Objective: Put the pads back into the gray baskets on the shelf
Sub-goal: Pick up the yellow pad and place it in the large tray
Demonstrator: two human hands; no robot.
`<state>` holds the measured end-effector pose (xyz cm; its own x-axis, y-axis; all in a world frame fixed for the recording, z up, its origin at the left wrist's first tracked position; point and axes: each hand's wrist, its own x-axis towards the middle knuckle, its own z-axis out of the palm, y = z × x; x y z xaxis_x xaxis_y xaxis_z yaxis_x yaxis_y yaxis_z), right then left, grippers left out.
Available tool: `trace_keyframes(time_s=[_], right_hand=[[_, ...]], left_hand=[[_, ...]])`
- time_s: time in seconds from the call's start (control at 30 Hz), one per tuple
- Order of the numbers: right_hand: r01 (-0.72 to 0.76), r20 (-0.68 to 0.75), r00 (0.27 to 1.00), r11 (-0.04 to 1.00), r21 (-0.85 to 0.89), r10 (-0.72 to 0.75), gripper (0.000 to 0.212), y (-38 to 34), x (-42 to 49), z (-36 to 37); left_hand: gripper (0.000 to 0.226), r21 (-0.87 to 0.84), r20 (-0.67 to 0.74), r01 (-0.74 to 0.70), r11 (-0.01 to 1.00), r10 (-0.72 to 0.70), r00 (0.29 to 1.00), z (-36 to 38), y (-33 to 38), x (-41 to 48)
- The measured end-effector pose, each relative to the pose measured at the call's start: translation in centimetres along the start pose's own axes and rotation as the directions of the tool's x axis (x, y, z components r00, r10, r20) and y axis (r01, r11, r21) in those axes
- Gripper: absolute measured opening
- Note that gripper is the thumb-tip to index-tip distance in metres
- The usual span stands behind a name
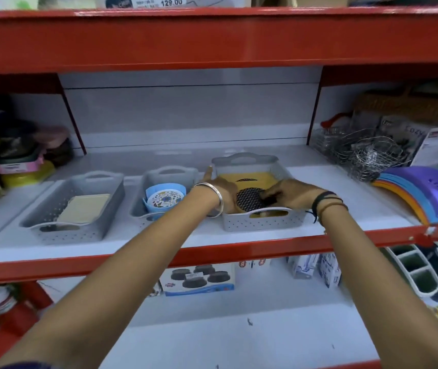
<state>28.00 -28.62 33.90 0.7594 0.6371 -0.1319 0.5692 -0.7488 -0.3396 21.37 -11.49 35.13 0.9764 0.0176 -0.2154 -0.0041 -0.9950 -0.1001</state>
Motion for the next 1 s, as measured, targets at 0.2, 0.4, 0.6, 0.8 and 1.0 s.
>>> trace_keyframes(time_s=[0.2,0.4,0.6,0.8,1.0], right_hand=[[-0.043,0.224,0.971,0.984,-0.176,0.083,0.076,1.3,2.7,0.2],[-0.068,0.186,0.977,0.981,-0.181,0.102,0.086,1.8,3.2,0.3],[0.06,-0.024,0.998,0.987,-0.15,-0.064,0.077,1.4,3.7,1.6],[0.111,-0.133,0.981,0.968,-0.225,-0.143,0.053,1.4,3.6,1.7],[0.047,-0.172,0.981,0.975,-0.219,-0.086,0.042,1.4,4.0,1.7]], left_hand=[[0.056,-0.035,0.14,-0.015,0.999,0.019,0.99,-0.9,0.4,0.3],[0.031,0.02,0.204,0.002,1.0,-0.006,0.979,-0.8,0.6,1.8],[0.021,-0.031,0.032,-0.057,0.998,0.058,0.998,0.2,0.8,2.4],[0.031,-0.07,-0.068,-0.078,0.995,0.073,0.995,1.6,0.2,3.5],[0.029,-0.08,-0.154,-0.05,0.995,0.038,0.987,2.3,0.6,4.0]])
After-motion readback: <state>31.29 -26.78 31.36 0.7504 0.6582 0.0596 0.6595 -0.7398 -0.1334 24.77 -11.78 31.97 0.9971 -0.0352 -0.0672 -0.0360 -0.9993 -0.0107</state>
